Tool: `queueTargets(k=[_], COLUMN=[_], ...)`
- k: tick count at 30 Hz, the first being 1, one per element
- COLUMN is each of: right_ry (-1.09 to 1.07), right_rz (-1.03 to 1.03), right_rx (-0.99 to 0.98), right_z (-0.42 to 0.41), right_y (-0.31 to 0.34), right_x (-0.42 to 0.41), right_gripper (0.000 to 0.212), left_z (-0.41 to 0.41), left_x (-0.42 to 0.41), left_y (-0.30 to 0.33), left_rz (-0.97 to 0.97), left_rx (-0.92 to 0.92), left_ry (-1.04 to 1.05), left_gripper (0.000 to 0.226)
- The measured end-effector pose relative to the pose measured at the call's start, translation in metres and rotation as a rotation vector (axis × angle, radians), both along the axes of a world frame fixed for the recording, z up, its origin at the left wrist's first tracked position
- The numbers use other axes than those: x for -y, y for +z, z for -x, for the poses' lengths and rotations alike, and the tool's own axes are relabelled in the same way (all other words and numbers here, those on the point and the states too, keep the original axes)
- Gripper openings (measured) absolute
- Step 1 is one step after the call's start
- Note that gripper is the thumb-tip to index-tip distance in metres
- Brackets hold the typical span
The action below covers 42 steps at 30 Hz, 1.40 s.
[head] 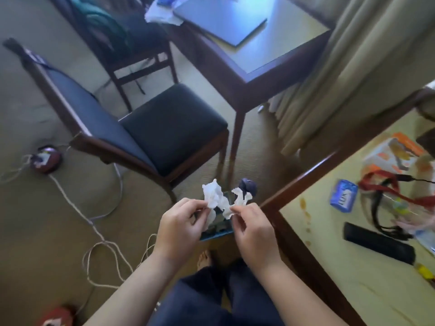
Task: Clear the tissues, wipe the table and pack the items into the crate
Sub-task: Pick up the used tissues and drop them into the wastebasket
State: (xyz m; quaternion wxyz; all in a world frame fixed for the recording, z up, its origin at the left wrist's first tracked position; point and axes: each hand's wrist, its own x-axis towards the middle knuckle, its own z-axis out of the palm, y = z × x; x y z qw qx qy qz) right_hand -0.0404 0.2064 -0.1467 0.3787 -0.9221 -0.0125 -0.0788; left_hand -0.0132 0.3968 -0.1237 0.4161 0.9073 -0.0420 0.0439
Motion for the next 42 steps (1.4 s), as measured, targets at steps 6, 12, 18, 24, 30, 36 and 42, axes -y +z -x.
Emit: queueTargets(k=[6, 12, 18, 24, 30, 36, 42], right_ry=[0.009, 0.000, -0.019, 0.230, 0.127, 0.020, -0.239], right_rz=[0.000, 0.014, 0.069, -0.002, -0.088, -0.200, -0.105], right_rx=[-0.279, -0.513, -0.746, -1.087, -0.999, -0.663, -0.193], right_z=[-0.020, -0.044, -0.061, -0.066, -0.050, -0.021, 0.029], right_y=[-0.087, -0.204, -0.317, -0.369, -0.261, -0.076, 0.050], right_x=[-0.027, -0.030, -0.033, -0.026, -0.021, 0.007, 0.091], right_gripper=[0.016, 0.012, 0.015, 0.075, 0.073, 0.056, 0.037], left_z=[-0.015, -0.041, -0.064, -0.064, -0.051, -0.039, -0.025], left_x=[-0.010, 0.004, 0.024, 0.031, 0.029, 0.047, 0.105], left_y=[-0.069, -0.186, -0.316, -0.376, -0.284, -0.109, 0.039], left_rz=[-0.037, -0.074, -0.193, -0.224, -0.229, -0.093, -0.053], left_rx=[-0.294, -0.499, -0.622, -0.763, -0.712, -0.505, -0.217], left_ry=[0.111, 0.171, 0.156, 0.078, 0.061, -0.023, -0.354], left_gripper=[0.009, 0.009, 0.010, 0.033, 0.040, 0.019, 0.015])
